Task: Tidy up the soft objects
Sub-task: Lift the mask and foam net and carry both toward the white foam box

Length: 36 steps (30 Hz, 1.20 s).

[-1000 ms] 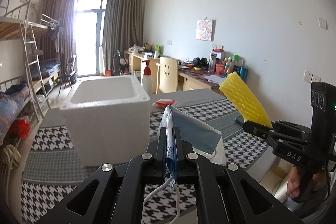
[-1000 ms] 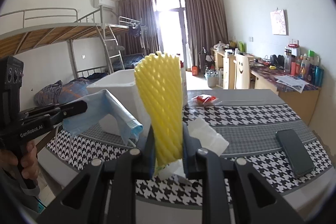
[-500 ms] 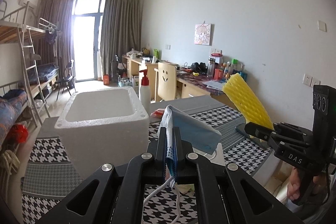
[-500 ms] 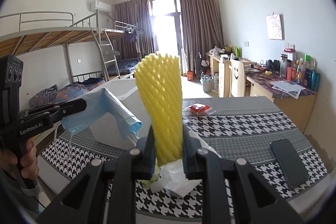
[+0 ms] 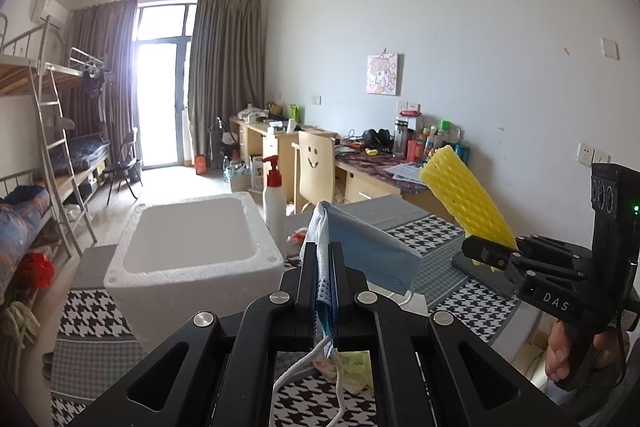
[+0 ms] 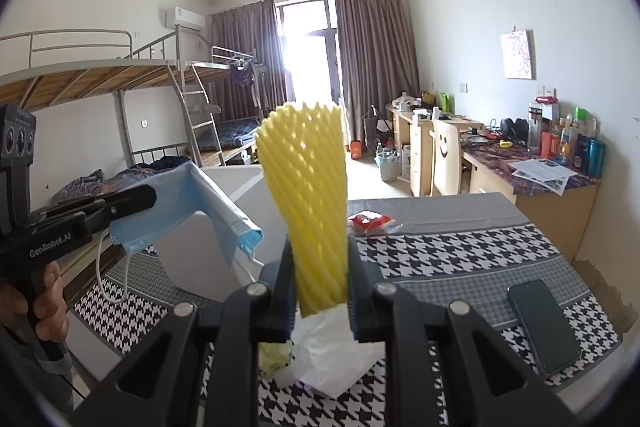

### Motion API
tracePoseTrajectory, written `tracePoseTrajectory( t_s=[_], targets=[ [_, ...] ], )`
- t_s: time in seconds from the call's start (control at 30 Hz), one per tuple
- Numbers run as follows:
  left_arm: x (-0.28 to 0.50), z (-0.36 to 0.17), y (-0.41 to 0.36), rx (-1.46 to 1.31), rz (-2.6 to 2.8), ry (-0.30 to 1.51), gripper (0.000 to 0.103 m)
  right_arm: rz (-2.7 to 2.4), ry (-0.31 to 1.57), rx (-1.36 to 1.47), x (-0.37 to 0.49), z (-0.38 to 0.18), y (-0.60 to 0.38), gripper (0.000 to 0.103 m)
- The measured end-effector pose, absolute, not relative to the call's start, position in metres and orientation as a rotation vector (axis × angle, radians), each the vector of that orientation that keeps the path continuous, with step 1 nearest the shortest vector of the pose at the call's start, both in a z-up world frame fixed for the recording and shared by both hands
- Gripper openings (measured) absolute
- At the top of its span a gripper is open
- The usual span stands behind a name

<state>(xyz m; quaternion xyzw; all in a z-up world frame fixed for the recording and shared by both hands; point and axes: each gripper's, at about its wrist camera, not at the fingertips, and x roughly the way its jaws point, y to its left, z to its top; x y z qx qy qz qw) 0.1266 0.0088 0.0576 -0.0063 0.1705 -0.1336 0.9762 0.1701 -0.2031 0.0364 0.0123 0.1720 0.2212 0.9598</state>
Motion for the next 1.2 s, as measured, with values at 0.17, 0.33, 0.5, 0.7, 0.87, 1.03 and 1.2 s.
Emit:
tracePoseTrajectory(
  t_s=[0.17, 0.33, 0.5, 0.7, 0.87, 1.03, 1.2],
  targets=[
    [0.139, 0.063, 0.015, -0.018, -0.243, 0.344, 0.005, 0.460, 0.342, 0.028, 0.178, 0.039, -0.199, 0.024],
    [0.147, 0.068, 0.024, -0.021, -0.214, 0.338, 0.005, 0.473, 0.343, 0.028, 0.188, 0.042, -0.193, 0.024],
    [0.152, 0.072, 0.029, -0.027, -0.197, 0.322, 0.005, 0.491, 0.328, 0.028, 0.193, 0.048, -0.190, 0.024],
    [0.156, 0.074, 0.033, -0.034, -0.189, 0.315, 0.005, 0.505, 0.327, 0.016, 0.199, 0.051, -0.184, 0.024],
    [0.162, 0.076, 0.041, -0.042, -0.162, 0.312, 0.005, 0.510, 0.329, 0.007, 0.203, 0.053, -0.179, 0.024],
    [0.166, 0.077, 0.051, -0.057, -0.135, 0.310, 0.005, 0.525, 0.336, 0.012, 0.205, 0.056, -0.173, 0.024],
    [0.169, 0.079, 0.055, -0.050, -0.116, 0.306, 0.005, 0.554, 0.329, 0.000, 0.207, 0.059, -0.163, 0.024]
  ],
)
